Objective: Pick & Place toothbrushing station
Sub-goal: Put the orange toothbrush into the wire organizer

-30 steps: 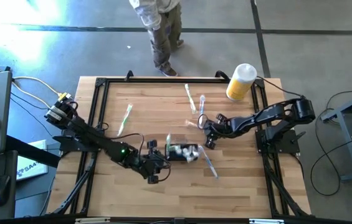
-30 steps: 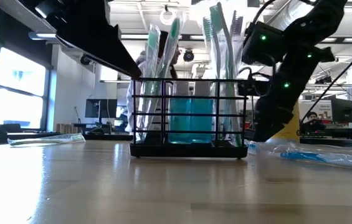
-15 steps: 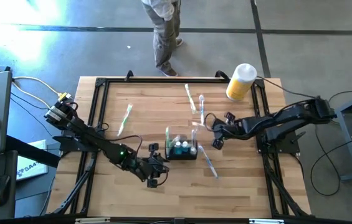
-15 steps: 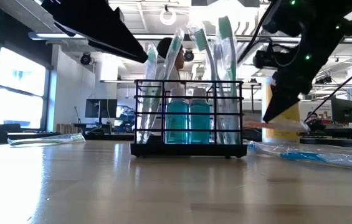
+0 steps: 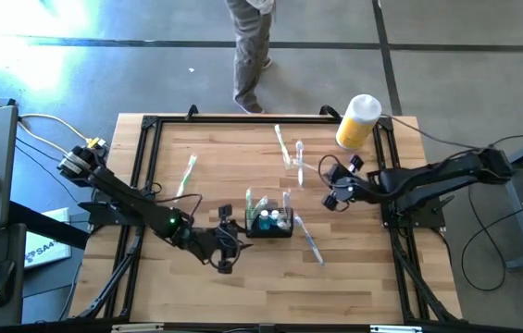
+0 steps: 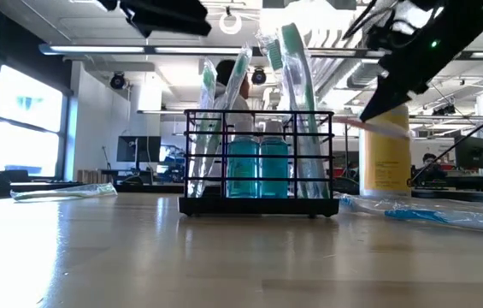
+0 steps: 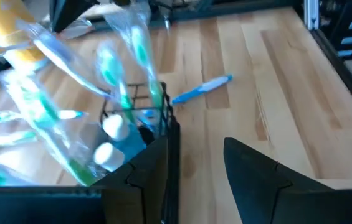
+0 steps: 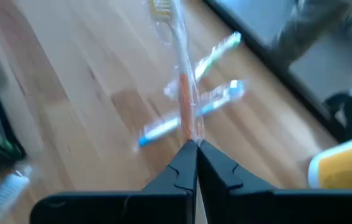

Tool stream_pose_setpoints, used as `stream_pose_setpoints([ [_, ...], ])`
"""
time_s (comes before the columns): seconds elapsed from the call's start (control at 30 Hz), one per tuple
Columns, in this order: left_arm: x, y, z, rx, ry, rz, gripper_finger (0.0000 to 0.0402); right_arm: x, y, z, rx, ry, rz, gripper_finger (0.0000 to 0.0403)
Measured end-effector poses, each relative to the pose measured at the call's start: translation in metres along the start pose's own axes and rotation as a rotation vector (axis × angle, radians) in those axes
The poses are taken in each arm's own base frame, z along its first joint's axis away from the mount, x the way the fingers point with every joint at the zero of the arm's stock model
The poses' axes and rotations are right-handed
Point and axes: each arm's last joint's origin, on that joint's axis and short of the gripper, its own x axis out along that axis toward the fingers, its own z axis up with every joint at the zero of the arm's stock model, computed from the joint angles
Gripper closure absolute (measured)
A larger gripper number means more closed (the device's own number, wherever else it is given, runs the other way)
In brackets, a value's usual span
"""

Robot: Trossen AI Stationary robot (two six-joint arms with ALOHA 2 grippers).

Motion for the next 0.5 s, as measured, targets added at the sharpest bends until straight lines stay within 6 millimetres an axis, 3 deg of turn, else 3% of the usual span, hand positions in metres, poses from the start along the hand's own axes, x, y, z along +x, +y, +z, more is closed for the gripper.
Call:
stream_pose_setpoints([
  [0.23,-0.005,0.004,0.009,0.055,-0.061,0.053,0.0252,-0.035,0.007,0.008,-0.059,-0.230,0.034,0.0400],
  [0.5,-0.008,0.005,0.027,0.136,-0.217,0.143,0.0252,-0.092,0.045,0.025,-0.227,-0.632,0.317,0.0400],
])
